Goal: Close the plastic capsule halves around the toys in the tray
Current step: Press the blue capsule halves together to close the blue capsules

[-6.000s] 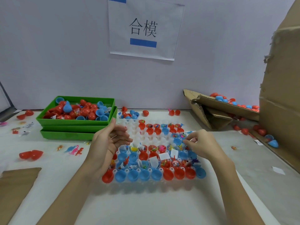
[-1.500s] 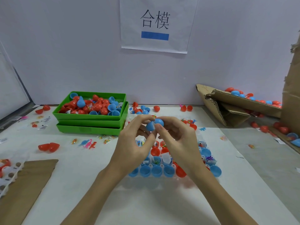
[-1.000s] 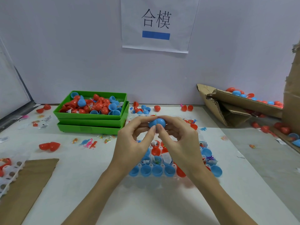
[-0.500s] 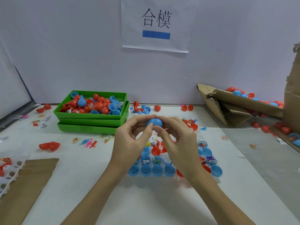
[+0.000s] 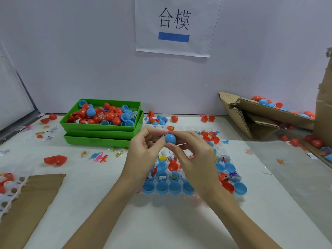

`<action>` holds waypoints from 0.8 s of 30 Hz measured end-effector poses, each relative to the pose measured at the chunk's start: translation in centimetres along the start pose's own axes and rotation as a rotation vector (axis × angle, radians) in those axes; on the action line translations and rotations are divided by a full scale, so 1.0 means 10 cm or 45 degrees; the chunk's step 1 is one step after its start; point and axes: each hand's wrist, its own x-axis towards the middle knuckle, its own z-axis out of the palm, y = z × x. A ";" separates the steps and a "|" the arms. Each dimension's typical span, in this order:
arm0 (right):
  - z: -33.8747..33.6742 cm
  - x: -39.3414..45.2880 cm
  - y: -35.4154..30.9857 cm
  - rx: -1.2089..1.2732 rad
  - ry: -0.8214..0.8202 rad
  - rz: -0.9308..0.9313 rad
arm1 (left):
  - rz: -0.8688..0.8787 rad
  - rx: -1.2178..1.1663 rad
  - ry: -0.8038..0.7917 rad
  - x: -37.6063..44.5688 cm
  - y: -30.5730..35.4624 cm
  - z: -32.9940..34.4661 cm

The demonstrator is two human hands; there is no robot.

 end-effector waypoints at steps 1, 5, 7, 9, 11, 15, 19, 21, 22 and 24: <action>-0.01 0.01 0.01 -0.012 0.007 -0.010 | 0.001 -0.017 -0.020 0.00 0.01 -0.01; -0.04 0.03 0.05 -0.023 0.037 -0.021 | -0.009 -0.038 -0.082 0.02 0.01 -0.04; -0.05 0.04 0.06 -0.041 0.047 -0.022 | -0.005 -0.041 -0.108 0.01 0.01 -0.04; -0.05 0.05 0.07 -0.061 0.051 -0.020 | 0.020 -0.030 -0.143 0.01 0.02 -0.04; -0.07 0.06 0.08 -0.071 0.049 -0.032 | 0.047 -0.015 -0.168 0.00 0.02 -0.04; -0.08 0.06 0.09 -0.113 0.039 -0.081 | 0.073 -0.003 -0.159 0.00 0.02 -0.05; -0.08 0.06 0.09 -0.182 0.036 -0.126 | 0.051 -0.072 -0.125 0.01 0.01 -0.04; -0.08 0.06 0.10 -0.194 0.036 -0.130 | 0.010 -0.104 -0.099 0.02 0.00 -0.03; -0.08 0.06 0.11 -0.199 0.038 -0.126 | -0.017 -0.097 -0.078 0.02 -0.01 -0.03; -0.09 0.06 0.12 -0.206 0.039 -0.116 | -0.071 -0.111 -0.071 0.02 -0.01 -0.02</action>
